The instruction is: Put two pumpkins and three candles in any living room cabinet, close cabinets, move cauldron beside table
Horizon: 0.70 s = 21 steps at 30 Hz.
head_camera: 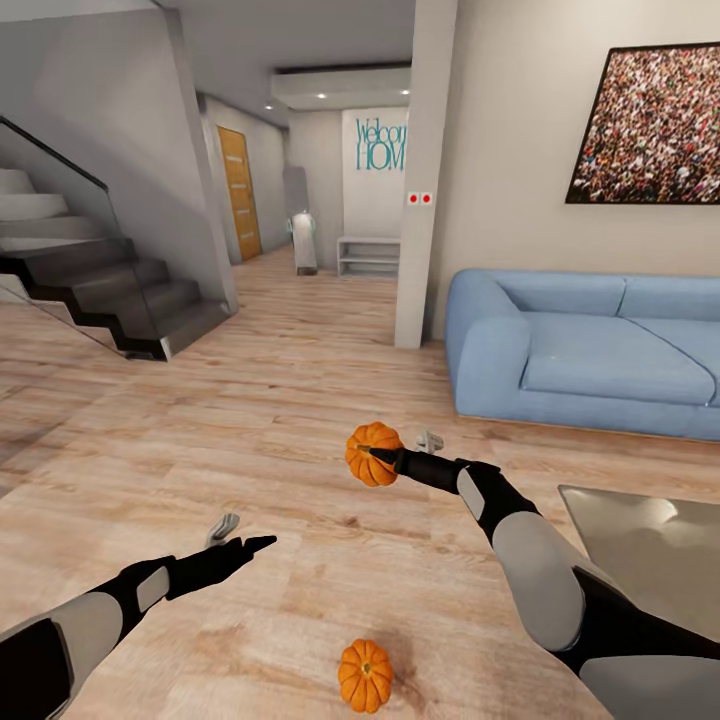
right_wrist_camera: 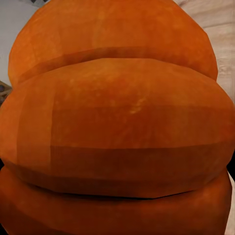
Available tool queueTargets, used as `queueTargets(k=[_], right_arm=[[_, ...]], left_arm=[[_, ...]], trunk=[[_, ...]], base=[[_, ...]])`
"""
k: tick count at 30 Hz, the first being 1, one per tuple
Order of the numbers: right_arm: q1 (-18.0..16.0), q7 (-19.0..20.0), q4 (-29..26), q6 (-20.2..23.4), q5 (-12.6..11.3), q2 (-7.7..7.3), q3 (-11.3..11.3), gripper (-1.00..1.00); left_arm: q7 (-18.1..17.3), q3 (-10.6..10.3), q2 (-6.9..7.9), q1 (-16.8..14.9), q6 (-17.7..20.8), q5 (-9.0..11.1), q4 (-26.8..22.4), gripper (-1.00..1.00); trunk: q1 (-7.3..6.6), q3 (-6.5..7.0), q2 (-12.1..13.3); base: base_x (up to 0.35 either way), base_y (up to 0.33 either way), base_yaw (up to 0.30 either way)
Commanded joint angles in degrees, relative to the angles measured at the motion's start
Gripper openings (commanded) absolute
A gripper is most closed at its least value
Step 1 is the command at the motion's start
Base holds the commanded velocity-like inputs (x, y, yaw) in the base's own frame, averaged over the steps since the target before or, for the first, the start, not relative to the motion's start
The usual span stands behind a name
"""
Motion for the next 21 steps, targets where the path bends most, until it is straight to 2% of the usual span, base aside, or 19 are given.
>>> queueTargets(k=[1,21], right_arm=[[0.0,-0.1,0.1,0.0,-0.1,0.12,0.0,-1.0],[0.0,0.1,0.3,0.0,-0.1,0.29,0.0,-1.0]], left_arm=[[0.0,0.0,-0.01,0.0,0.0,0.0,0.0,1.0],[0.2,0.0,-0.12,0.0,0.0,0.0,0.0,1.0]], trunk=[[0.22,-0.18,-0.4],[4.62,-3.77,-8.4]], base=[[0.0,0.0,0.0],[0.0,0.0,0.0]])
